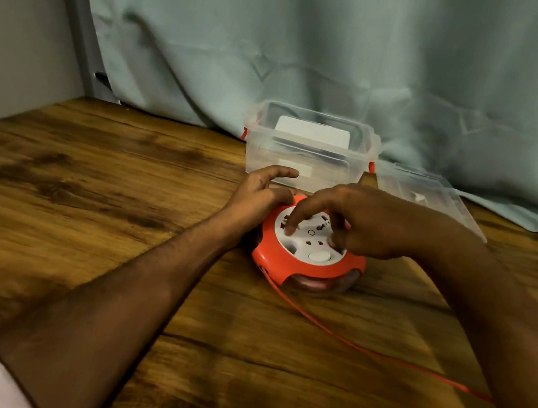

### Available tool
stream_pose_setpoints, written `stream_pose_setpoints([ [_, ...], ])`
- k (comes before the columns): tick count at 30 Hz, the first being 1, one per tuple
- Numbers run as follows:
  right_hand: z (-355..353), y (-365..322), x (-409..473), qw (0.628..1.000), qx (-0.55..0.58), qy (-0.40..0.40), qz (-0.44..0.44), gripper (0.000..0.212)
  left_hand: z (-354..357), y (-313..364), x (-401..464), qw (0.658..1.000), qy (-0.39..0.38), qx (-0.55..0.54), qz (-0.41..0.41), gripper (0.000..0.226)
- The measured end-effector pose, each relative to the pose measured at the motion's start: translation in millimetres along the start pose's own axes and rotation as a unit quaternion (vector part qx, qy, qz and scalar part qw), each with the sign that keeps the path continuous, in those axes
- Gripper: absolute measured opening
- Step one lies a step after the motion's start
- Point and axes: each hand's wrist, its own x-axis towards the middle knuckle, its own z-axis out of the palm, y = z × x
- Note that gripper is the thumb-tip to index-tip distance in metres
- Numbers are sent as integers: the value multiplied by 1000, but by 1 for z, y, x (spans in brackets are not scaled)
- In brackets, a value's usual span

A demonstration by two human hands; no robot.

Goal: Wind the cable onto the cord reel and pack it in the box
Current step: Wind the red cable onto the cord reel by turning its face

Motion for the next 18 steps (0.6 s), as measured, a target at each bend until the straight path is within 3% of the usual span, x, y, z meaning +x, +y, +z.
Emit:
stream_pose_setpoints([
  [11,5,1,2,1000,-22,0,1,72,-1,-3,3,1000,1,9,1,39],
  [18,1,-5,-2,999,-17,-8,34,63,0,-4,3,999,0,-33,-9,42],
])
